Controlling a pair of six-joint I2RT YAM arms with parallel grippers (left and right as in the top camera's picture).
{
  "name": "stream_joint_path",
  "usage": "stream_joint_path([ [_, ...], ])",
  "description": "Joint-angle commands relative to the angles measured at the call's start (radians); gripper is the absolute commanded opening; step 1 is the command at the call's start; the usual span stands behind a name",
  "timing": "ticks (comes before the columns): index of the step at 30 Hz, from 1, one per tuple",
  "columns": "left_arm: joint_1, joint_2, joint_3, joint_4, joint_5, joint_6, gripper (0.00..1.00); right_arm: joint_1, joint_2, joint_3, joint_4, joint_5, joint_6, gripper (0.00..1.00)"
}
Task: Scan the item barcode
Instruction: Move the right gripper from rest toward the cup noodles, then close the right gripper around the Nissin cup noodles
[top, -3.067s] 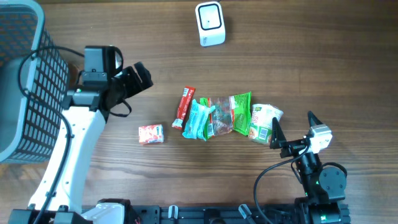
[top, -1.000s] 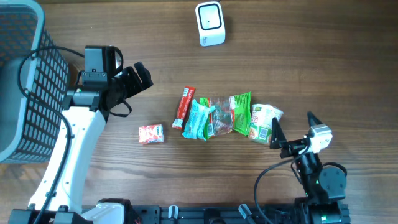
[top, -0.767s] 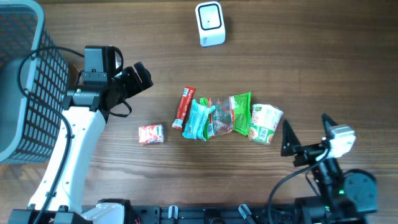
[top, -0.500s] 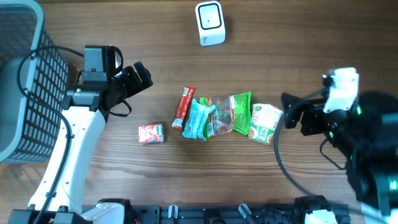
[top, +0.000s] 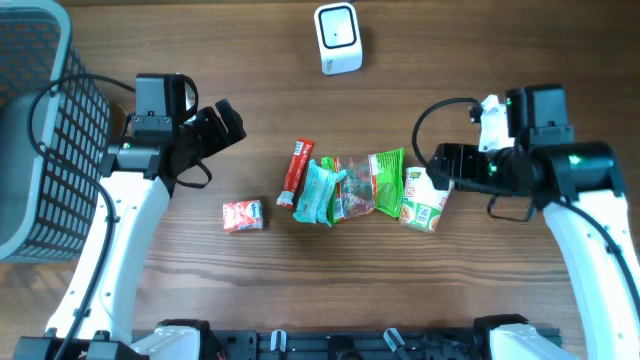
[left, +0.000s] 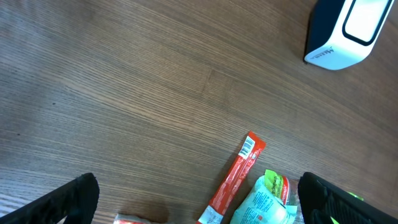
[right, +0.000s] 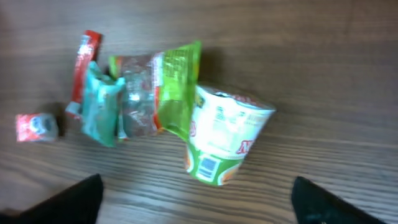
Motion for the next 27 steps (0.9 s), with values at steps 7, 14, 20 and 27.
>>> stream_joint_path([
  [7,0.004,-0.006,-0.002,0.002,-0.010,0.002,1.00,-0.128,0.192,-0.146,0.090,-0.167,-0.047,1.00],
  [14,0.004,-0.006,-0.002,0.002,-0.010,0.002,1.00,-0.225,0.195,-0.431,0.413,-0.469,-0.168,1.00],
  [20,0.004,-0.006,-0.002,0.002,-0.010,0.002,1.00,-0.226,0.196,-0.538,0.638,-0.481,-0.158,1.00],
  [27,0.004,-0.006,-0.002,0.002,-0.010,0.002,1.00,-0.226,0.203,-0.547,0.697,-0.506,-0.113,0.99],
])
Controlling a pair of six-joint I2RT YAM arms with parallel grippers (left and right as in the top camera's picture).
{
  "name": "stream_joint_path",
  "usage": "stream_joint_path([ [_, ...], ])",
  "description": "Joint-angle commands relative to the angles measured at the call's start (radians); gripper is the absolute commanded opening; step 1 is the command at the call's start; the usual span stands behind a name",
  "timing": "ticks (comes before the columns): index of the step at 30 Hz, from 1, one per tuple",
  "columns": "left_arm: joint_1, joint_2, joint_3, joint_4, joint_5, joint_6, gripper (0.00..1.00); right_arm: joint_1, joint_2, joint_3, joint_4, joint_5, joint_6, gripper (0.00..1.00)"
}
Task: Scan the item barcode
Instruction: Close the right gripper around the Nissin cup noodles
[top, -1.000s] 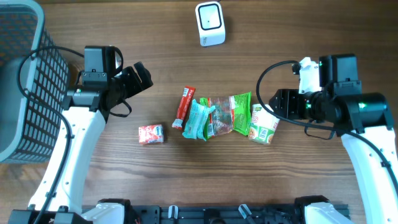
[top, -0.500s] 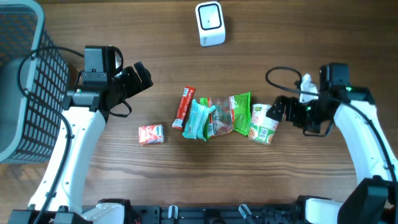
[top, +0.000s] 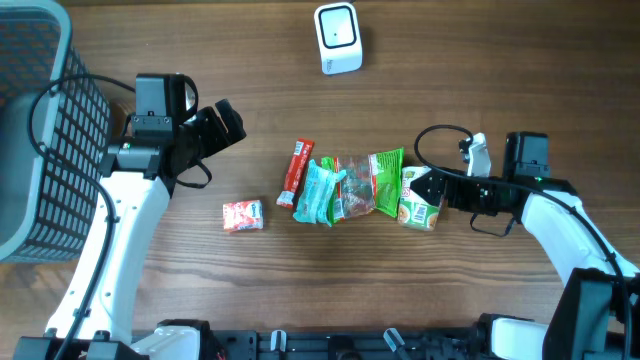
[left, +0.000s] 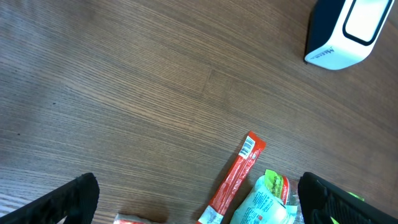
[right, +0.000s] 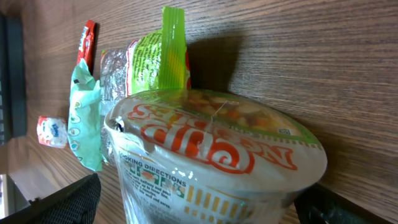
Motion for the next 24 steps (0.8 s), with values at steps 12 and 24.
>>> stream_joint_path([
  [12,0.004,-0.006,-0.002,0.002,-0.010,0.002,1.00,0.000,0.008,-0.109,0.164,-0.153,0.060,0.89],
  [24,0.004,-0.006,-0.002,0.002,-0.010,0.001,1.00,0.001,0.008,-0.110,0.179,-0.113,0.052,0.91],
])
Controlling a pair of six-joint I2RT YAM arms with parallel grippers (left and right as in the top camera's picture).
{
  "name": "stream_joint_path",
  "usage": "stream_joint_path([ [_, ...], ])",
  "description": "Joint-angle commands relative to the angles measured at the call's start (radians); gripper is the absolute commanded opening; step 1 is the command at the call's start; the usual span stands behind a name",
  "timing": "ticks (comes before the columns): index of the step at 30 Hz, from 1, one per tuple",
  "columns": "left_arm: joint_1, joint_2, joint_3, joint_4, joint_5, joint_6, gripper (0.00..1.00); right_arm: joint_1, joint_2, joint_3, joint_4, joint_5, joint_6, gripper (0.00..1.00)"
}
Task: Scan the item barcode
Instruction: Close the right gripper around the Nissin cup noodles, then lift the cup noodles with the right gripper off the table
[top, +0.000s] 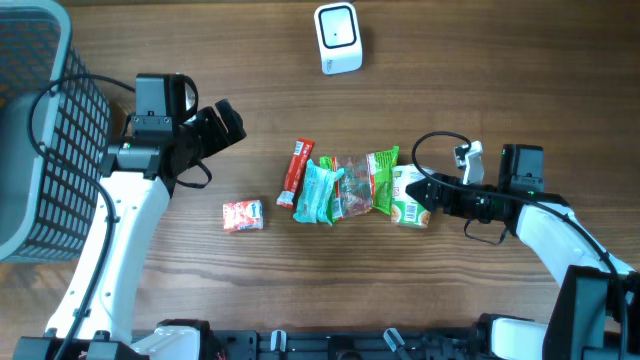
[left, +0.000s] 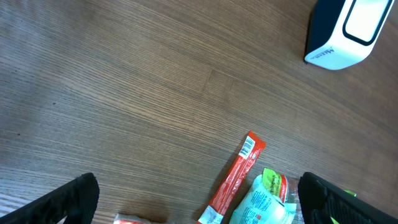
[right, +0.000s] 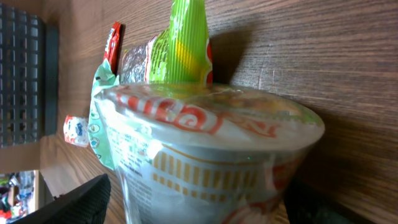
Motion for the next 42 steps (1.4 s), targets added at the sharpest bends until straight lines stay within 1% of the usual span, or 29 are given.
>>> stream_joint_path([
  [1,0.004,-0.006,-0.002,0.002,-0.010,0.002,1.00,0.001,0.008,-0.006,0.019,0.019,0.001,0.91],
  [3,0.004,-0.006,-0.002,0.002,-0.010,0.002,1.00,0.012,0.008,-0.007,0.029,0.019,0.005,0.89],
  [5,0.004,-0.006,-0.002,0.002,-0.010,0.001,1.00,0.040,0.010,-0.007,0.029,0.023,0.005,0.78],
  [6,0.004,-0.006,-0.002,0.002,-0.010,0.002,1.00,0.048,0.011,-0.007,0.028,0.029,0.009,0.76],
  [7,0.004,-0.006,-0.002,0.002,-0.010,0.002,1.00,0.057,0.011,-0.007,0.028,0.050,0.030,0.76],
  [11,0.004,-0.006,-0.002,0.002,-0.010,0.002,1.00,0.058,0.011,-0.007,0.025,0.029,0.030,0.77],
  [12,0.004,-0.006,-0.002,0.002,-0.010,0.002,1.00,0.058,0.011,-0.007,0.022,0.030,0.030,0.78],
  [13,0.004,-0.006,-0.002,0.002,-0.010,0.002,1.00,0.058,0.011,-0.007,0.015,0.030,0.030,0.85],
  [14,0.004,-0.006,-0.002,0.002,-0.010,0.002,1.00,0.058,0.011,-0.007,0.005,0.035,0.030,0.87],
  [16,0.004,-0.006,-0.002,0.002,-0.010,0.001,1.00,0.058,0.011,-0.008,0.002,0.045,0.028,0.88],
  [19,0.004,-0.006,-0.002,0.002,-0.010,0.002,1.00,0.059,0.011,-0.008,-0.013,0.037,0.028,0.77],
  [22,0.004,-0.006,-0.002,0.002,-0.010,0.001,1.00,0.059,0.010,-0.007,-0.009,0.028,0.027,0.77],
  [25,0.004,-0.006,-0.002,0.002,-0.010,0.002,1.00,0.057,-0.001,-0.005,0.006,-0.051,0.021,0.77],
  [30,0.004,-0.006,-0.002,0.002,-0.010,0.002,1.00,0.057,-0.080,-0.005,-0.025,-0.062,0.024,0.76],
  [32,0.004,-0.006,-0.002,0.002,-0.010,0.002,1.00,0.057,-0.104,-0.005,-0.051,-0.061,0.022,0.77],
  [35,0.004,-0.006,-0.002,0.002,-0.010,0.001,1.00,0.057,-0.101,-0.007,-0.051,0.014,0.022,0.92],
  [39,0.004,-0.006,-0.002,0.002,-0.010,0.002,1.00,0.085,-0.095,-0.007,-0.042,0.102,0.023,0.94],
  [42,0.004,-0.006,-0.002,0.002,-0.010,0.002,1.00,0.093,-0.013,-0.007,0.010,0.101,0.024,0.94],
])
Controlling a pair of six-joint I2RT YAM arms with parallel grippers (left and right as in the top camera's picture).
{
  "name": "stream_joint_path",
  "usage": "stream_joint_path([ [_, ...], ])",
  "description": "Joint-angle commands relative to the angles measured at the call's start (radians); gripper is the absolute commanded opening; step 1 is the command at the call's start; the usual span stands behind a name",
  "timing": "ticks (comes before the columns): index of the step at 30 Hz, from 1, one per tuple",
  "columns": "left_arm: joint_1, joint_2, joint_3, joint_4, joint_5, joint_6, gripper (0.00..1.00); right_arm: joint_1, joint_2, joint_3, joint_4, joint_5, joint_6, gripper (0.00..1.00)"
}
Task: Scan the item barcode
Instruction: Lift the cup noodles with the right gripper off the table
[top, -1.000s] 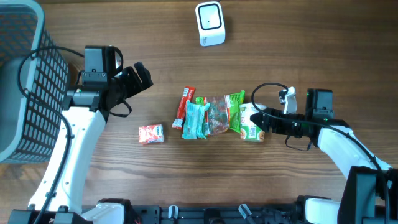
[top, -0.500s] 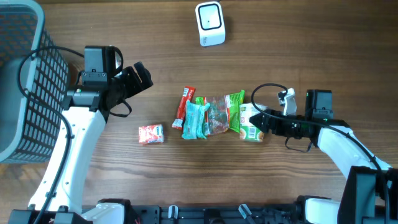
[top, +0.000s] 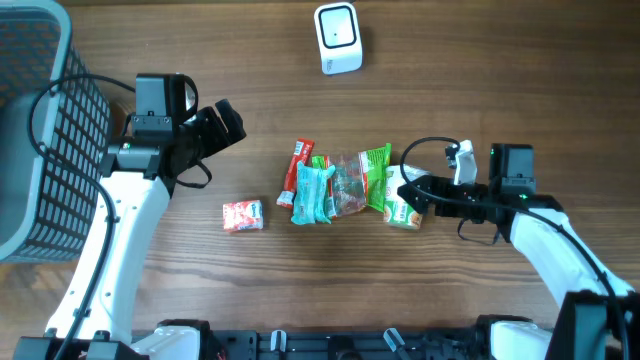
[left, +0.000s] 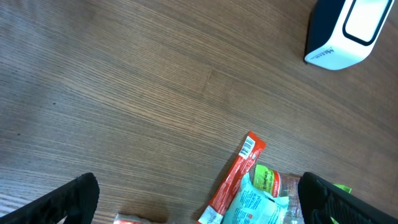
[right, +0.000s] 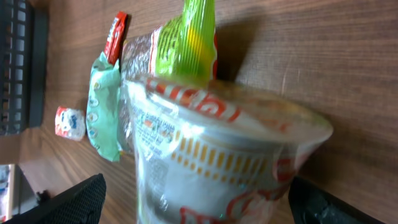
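A cup of noodles (top: 401, 212) lies on its side on the wooden table, right of centre. My right gripper (top: 411, 192) is low at the cup and open. In the right wrist view the cup (right: 224, 155) fills the gap between the two fingers (right: 68, 202), its lid end facing the camera. The white barcode scanner (top: 337, 38) stands at the far edge; it also shows in the left wrist view (left: 348, 31). My left gripper (top: 227, 124) hangs open over the table's left part, holding nothing.
A green packet (top: 376, 176), a clear packet (top: 348, 188), a teal packet (top: 313, 193) and a red stick (top: 297, 167) lie bunched left of the cup. A small red packet (top: 242, 215) lies apart. A grey wire basket (top: 30, 120) stands at the left edge.
My right gripper has moved a little left with the cup between its fingers. The cup and the packets beside it have shifted left and bunched closer. The left arm has not moved.
My right gripper first hung open above the cup, looking down on it. Then it was low beside the table, open, level with the cup's lid. Since then it has closed in around the cup, and cup and packets now lie further left.
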Motion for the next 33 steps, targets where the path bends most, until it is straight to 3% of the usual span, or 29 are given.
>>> stream_joint_path([
  [1,0.004,-0.006,-0.002,0.003,-0.010,0.001,1.00,0.006,0.089,-0.007,0.042,0.012,0.009,0.94],
  [10,0.004,-0.006,-0.002,0.003,-0.010,0.002,1.00,0.005,0.113,-0.007,0.067,-0.109,0.021,0.81],
  [18,0.004,-0.006,-0.002,0.003,-0.010,0.002,1.00,0.005,-0.051,-0.006,-0.034,-0.180,0.024,0.80],
  [23,0.004,-0.006,-0.002,0.003,-0.010,0.002,1.00,0.006,-0.165,0.005,-0.062,-0.280,0.139,0.76],
  [26,0.004,-0.006,-0.002,0.003,-0.010,0.002,1.00,0.006,-0.188,0.030,-0.064,-0.369,0.195,0.75],
  [33,0.004,-0.006,-0.002,0.003,-0.010,0.002,1.00,0.006,-0.190,0.030,-0.070,-0.332,0.203,0.74],
])
